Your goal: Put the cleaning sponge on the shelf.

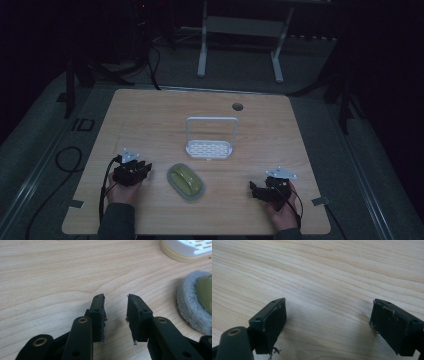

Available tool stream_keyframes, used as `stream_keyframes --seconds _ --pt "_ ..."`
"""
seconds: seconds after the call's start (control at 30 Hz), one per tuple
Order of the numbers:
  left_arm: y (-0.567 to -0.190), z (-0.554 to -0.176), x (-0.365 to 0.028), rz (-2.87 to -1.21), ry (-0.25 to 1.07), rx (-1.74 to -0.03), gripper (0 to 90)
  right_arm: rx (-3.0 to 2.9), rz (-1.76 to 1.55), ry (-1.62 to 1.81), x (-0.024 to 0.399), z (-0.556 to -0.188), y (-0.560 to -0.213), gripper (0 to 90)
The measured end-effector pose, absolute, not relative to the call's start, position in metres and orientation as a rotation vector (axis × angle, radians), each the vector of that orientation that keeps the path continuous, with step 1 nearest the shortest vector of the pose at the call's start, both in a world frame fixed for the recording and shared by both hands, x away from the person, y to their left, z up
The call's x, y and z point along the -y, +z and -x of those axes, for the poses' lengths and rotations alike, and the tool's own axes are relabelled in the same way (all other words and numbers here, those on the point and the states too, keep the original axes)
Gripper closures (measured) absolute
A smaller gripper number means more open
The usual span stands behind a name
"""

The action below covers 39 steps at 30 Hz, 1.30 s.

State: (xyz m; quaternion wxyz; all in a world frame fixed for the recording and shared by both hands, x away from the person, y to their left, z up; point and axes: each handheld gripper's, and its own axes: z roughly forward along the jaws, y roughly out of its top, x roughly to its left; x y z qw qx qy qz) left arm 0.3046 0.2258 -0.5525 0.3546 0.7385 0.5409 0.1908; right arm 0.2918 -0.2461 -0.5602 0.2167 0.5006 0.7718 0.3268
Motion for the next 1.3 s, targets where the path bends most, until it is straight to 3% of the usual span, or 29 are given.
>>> stream_keyframes --seconds 0.23,0.5,0.87,1.3 --pt "-0.552 -0.308 -0.226 -1.945 0.49 -1.374 61.4 -2.139 -1.387 0.906 0.246 -0.292 -0.56 13.0" --pt "-0.546 -0.306 -0.22 -1.964 0.46 -1.324 62.8 -2.139 -1.388 0.905 0.246 -0.292 -0.56 13.1" --pt "-0.532 -0.31 -0.196 -2.045 0.425 -1.201 89.0 -2.138 -1.387 0.906 0.246 -0.292 -0.56 13.1" --pt "-0.511 -0.324 -0.168 -2.092 0.405 -1.114 89.7 -2.139 -1.387 0.905 0.246 -0.292 -0.56 13.1"
